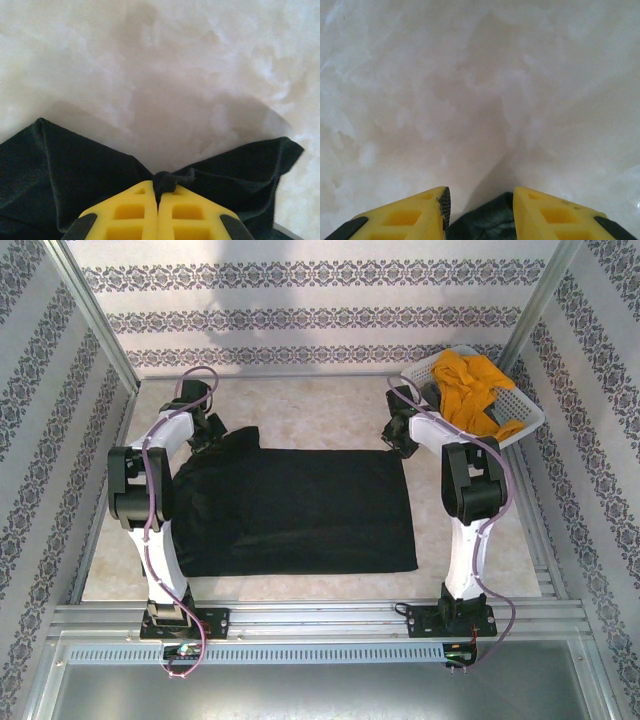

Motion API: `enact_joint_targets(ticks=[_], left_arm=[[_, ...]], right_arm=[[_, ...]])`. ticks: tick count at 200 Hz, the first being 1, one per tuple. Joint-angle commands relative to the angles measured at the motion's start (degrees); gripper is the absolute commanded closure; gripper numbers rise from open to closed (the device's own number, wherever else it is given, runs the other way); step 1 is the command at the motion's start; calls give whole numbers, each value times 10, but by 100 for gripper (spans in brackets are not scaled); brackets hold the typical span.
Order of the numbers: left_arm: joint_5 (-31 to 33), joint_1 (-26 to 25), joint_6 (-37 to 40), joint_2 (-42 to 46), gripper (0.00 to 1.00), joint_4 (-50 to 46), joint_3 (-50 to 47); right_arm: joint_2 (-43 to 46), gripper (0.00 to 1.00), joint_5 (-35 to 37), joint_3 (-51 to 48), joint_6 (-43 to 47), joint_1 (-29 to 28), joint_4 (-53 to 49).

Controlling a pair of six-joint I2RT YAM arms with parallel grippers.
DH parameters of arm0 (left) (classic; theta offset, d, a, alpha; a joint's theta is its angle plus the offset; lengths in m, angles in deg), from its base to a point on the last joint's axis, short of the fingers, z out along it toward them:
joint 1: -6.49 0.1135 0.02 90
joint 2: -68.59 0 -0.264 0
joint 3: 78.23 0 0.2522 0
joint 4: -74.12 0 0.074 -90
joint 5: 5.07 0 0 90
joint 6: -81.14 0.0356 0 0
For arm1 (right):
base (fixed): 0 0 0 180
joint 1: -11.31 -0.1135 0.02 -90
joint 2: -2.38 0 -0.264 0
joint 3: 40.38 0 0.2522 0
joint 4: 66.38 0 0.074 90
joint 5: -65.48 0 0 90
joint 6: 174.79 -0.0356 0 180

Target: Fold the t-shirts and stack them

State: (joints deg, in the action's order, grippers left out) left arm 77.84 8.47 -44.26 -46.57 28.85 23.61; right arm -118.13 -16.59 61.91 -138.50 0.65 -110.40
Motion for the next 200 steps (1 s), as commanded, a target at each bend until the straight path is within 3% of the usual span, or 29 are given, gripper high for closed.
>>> enact_joint_targets(ticks=[1,77,95,121,200], left_arm=[[-15,3,-13,30,100,16,-5],[-13,4,-12,53,100,2,-2],[-11,4,-12,62,100,3,-11],[-12,5,-14,77,100,5,-28],[-1,6,-48,194,100,-32,-120]], right_arm=[[-22,61,6,28,-7,-6,-66],[-86,68,14,136,-8,-12,-179],[-98,77,14,158,-8,-13,-199],[-98,100,16,166,-9,-11,-208],[20,100,8,72,25,-19,-134]])
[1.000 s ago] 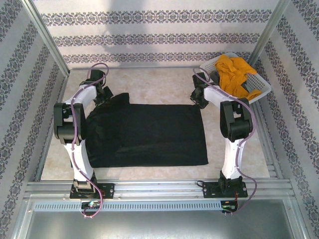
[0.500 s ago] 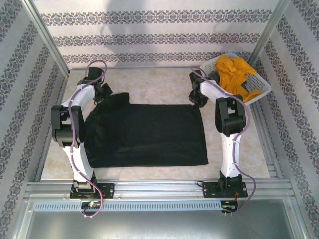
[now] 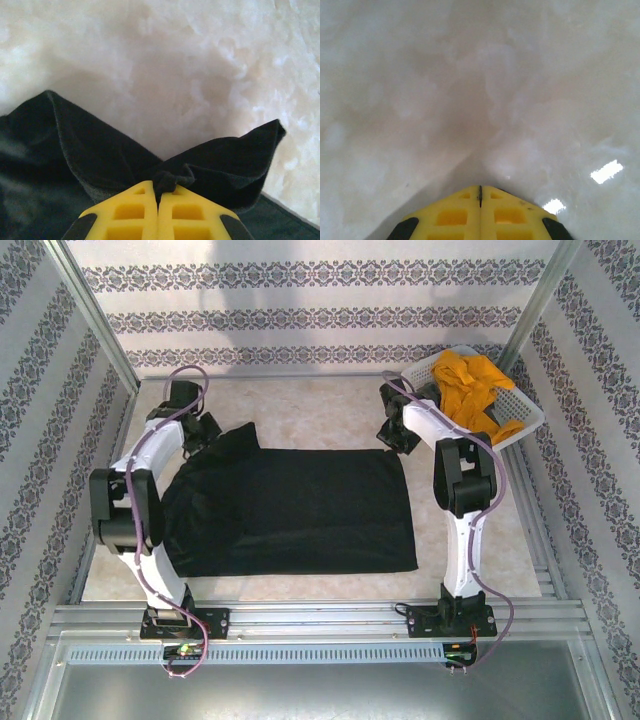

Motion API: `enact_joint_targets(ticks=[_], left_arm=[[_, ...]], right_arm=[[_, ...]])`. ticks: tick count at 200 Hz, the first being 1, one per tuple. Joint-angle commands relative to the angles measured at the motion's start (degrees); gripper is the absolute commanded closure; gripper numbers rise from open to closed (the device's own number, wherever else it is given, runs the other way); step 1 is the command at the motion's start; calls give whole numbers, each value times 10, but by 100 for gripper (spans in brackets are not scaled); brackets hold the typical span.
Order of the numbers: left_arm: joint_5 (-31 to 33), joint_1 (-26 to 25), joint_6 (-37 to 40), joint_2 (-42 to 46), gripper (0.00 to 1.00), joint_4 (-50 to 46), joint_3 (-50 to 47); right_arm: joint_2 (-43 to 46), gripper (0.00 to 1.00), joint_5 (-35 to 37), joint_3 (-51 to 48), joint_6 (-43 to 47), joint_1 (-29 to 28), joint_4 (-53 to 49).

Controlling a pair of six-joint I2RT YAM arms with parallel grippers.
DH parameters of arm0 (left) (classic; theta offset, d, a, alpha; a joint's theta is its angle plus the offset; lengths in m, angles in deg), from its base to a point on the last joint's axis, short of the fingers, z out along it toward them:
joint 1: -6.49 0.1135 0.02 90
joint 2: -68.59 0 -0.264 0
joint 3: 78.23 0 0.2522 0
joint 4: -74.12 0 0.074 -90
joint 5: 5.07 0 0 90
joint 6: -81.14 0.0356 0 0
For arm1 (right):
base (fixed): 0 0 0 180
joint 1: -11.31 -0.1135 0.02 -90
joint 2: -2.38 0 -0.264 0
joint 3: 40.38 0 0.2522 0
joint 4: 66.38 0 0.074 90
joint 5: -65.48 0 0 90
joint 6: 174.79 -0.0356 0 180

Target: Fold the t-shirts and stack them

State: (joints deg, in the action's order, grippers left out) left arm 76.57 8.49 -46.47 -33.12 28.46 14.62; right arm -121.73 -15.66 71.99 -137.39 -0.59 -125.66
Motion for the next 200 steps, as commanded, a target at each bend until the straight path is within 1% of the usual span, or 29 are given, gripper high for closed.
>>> enact_joint_targets(ticks=[1,28,61,105,121,151,174,200], left_arm=[[11,6,-26,62,100,-29,-32],[24,5,-36,129,100,-58,-73],[57,6,-41,212,100,-110,-107],[75,5,-46,298,100,-178,-135],[78,6,-55,325,100,-197,-151],[61,8,-86,368,100,-226,-180],[68,11,-106,397,100,-253,-194],[80,13,-111,421,100,-279,-208]], right_arm=[[57,100,-2,-31,14,-7,19],[89,100,-14,-60,25,-8,33],[132,100,-23,-103,34,-9,45],[221,100,-31,-213,35,-8,69],[257,100,-34,-254,40,-8,77],[313,100,-44,-332,53,-9,83],[347,100,-59,-386,53,-11,88],[375,100,-67,-432,48,-17,83]])
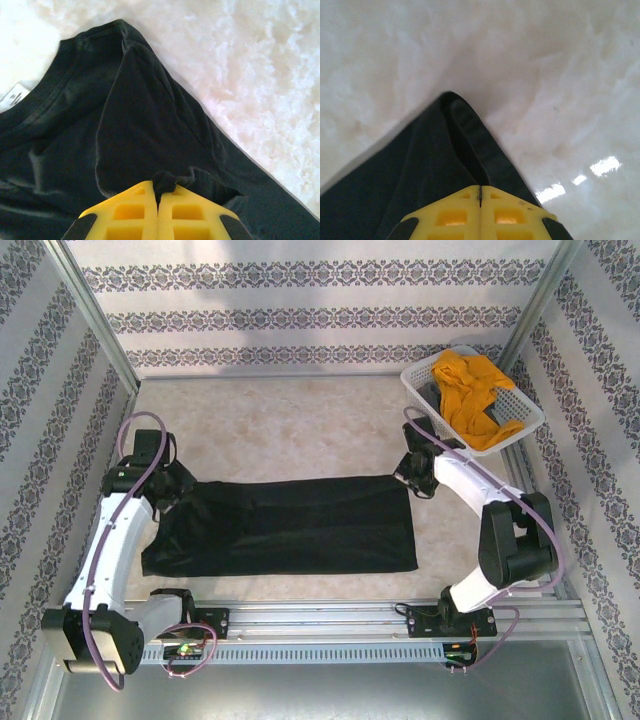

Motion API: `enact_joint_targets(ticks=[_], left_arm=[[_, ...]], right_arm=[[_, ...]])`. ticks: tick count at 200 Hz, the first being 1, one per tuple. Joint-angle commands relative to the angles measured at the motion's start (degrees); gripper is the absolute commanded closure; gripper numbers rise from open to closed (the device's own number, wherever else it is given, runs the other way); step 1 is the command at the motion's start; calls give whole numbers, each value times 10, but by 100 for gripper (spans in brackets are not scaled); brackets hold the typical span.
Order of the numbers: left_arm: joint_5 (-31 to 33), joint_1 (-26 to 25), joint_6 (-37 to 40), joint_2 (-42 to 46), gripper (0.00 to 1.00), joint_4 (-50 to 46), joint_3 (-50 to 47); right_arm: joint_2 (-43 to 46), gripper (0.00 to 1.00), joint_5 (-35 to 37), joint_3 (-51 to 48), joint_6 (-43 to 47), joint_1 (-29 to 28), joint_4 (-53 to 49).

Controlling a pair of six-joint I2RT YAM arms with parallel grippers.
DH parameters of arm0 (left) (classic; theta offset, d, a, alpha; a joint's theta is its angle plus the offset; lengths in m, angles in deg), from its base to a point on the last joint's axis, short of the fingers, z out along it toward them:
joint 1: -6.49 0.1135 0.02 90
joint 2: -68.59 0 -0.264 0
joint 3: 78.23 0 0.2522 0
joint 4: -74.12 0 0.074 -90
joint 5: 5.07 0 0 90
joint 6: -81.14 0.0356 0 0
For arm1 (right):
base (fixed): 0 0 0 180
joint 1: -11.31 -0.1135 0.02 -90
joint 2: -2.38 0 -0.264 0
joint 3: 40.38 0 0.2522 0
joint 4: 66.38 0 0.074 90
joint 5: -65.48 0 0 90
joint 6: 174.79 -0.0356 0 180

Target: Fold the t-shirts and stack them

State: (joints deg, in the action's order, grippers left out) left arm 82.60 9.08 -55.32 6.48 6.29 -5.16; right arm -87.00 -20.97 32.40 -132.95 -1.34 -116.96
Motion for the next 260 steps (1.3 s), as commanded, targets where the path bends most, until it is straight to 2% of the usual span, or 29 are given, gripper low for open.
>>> enact_joint_targets(ticks=[1,71,136,260], left_arm=[[20,7,-23,26,100,-57,-11],[73,10,-33,72,100,-91,-39],[94,10,-35,81,100,-87,-75],[63,9,-65,65,100,-31,-163]], right_arm=[[28,100,-14,-38,3,-10,-4],[84,100,-12,-87,-1,-18,-33],[107,100,-31,-129,-14,-28,-53],[101,100,-37,-153,-35,-38,-64]])
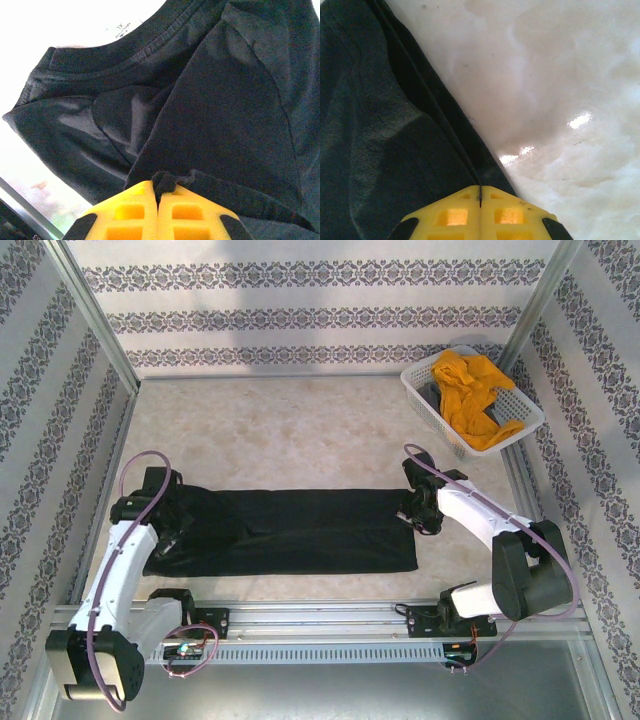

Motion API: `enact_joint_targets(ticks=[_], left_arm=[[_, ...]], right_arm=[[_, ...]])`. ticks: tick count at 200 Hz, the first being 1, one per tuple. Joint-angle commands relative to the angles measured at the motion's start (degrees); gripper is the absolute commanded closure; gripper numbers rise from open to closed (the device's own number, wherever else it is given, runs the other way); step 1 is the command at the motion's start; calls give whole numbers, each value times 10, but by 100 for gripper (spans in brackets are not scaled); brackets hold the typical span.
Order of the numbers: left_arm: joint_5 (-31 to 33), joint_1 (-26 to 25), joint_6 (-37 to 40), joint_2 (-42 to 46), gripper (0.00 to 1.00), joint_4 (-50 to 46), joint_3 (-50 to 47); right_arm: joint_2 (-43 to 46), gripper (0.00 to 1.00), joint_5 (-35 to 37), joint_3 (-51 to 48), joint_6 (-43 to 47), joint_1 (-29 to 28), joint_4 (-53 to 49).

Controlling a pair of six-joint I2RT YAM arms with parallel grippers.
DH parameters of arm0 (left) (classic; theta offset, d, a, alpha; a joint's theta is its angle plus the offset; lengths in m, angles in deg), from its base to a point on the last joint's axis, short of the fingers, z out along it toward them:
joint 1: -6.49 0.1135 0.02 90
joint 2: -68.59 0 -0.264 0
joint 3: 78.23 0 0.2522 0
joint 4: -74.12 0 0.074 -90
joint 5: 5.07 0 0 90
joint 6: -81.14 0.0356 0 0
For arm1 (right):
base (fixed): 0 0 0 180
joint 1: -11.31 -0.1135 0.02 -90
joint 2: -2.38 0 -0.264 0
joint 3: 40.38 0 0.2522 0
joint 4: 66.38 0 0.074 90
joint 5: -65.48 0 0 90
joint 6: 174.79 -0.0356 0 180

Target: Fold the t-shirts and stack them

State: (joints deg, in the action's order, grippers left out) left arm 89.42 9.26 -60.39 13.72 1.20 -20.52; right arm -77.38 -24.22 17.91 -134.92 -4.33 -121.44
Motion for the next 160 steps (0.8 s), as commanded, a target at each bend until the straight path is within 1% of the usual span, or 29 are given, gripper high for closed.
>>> enact_joint_targets(ticks=[1,29,53,86,90,100,114,132,160], left_arm=[[-5,8,-13,-7,100,21,-9],[-4,8,-16,-14,100,21,-14],[-18,7,-26,-10,100,20,-25],[-27,2,-43,11,100,-13,-19],[-25,0,-44,14,100,-21,-14],[-22,-5,-47,22,100,-41,0],[-27,-10,-52,27,100,-70,12],[-41,-20,-64,37,100,-102,11],[-52,-37,-96,66,100,-123,-8]], right_arm=[[5,100,-5,-9,-16,-9,-19],[1,100,-2,-7,-16,-8,-20],[1,100,0,-5,-16,-7,-20],[-9,100,-3,0,-14,-8,-20],[-11,97,-3,1,-14,-8,-21],[-12,81,-3,4,-11,-8,-23],[-10,71,3,13,-3,-7,-26],[0,64,18,32,14,-9,-24],[-4,63,34,73,43,-17,-20]])
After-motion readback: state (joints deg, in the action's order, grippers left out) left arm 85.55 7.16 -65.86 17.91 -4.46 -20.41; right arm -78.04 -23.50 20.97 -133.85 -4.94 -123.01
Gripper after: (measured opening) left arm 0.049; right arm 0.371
